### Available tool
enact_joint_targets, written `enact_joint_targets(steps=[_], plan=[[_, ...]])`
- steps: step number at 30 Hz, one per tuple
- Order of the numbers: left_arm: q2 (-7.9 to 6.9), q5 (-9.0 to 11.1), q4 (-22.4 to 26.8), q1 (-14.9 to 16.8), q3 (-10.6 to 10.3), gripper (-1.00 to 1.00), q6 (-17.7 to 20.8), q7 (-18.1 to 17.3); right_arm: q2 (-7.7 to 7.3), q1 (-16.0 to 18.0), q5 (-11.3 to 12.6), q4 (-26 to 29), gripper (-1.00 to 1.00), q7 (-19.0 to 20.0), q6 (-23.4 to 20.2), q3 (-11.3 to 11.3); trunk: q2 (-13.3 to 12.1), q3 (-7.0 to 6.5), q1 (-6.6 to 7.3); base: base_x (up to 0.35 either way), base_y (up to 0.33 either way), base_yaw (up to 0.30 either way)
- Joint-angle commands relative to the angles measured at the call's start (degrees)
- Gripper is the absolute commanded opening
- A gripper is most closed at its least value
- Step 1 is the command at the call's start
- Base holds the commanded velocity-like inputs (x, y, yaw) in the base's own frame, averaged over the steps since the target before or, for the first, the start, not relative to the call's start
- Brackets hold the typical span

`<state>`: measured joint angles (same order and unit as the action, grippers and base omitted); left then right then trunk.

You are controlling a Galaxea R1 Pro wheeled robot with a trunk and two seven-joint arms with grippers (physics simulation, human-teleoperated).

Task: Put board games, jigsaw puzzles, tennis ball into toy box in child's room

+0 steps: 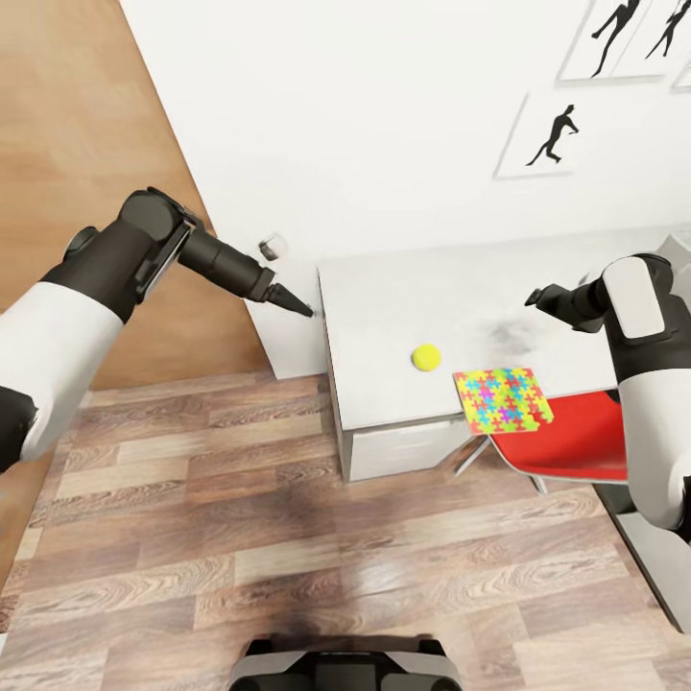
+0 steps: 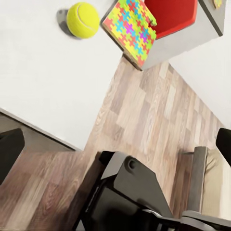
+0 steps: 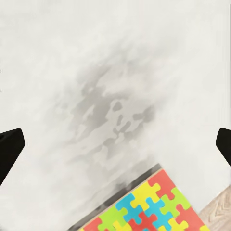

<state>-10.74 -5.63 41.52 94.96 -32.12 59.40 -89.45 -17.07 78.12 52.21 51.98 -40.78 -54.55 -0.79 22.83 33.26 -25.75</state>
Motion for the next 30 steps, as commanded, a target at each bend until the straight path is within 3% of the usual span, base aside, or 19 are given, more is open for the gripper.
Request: enact_joint_targets(steps=[1,8,9,16,19,23,24,26,30], plan=[[-0.64,-0.52,0.05,0.0,-0.12,1.0,0.6,-0.55,-0.02,0.04,0.59,0.05,1.0,-0.58,-0.11,0.0,0.09,-0.01,-0.04,0.0,0.0,0.0],[-5.24,-0.52,0.05,-0.48,-0.21,1.0,0.6,-0.55,-0.07,0.02,0.53,0.05,1.0,-0.61,-0.26,0.0,0.09,-0.68,-0.04,0.0,0.0,0.0],[-6.49,-0.52,0.05,-0.77,-0.23,1.0,0.6,-0.55,-0.07,0.02,0.53,0.05,1.0,-0.61,-0.56,0.01,0.09,-0.78,-0.04,0.0,0.0,0.0],[-10.96,-0.52,0.05,-3.39,-0.23,1.0,0.6,-0.55,-0.01,0.02,0.52,0.05,1.0,-0.54,-1.5,0.01,0.09,-1.45,-0.04,0.0,0.0,0.0],[-14.03,-0.52,0.05,-6.37,-0.21,1.0,0.6,-0.55,0.01,0.02,0.52,0.05,1.0,-0.53,-1.68,0.0,0.09,-1.73,-0.04,0.0,0.0,0.0],[-16.23,-0.48,-0.01,-9.81,-0.02,1.0,0.24,0.3,-0.03,0.02,0.56,0.05,1.0,-0.55,-1.79,0.0,0.09,-2.11,-0.04,0.0,0.0,0.0],[-17.29,-0.43,-0.05,-11.88,0.13,1.0,0.08,1.57,-0.04,0.02,0.58,0.05,1.0,-0.55,-1.97,0.0,0.09,-2.21,-0.04,0.0,0.0,0.0],[-18.4,-0.35,-0.15,-15.31,0.57,1.0,-0.13,3.85,-0.05,0.02,0.59,0.05,1.0,-0.54,-2.4,0.0,0.09,-2.4,-0.04,0.0,0.0,0.0],[-18.99,-0.22,-1.01,-19.8,2.34,1.0,-0.36,7.5,-0.03,-0.02,0.6,0.05,1.0,-0.53,-3.05,0.04,0.09,-2.78,-0.04,0.0,0.0,0.0]])
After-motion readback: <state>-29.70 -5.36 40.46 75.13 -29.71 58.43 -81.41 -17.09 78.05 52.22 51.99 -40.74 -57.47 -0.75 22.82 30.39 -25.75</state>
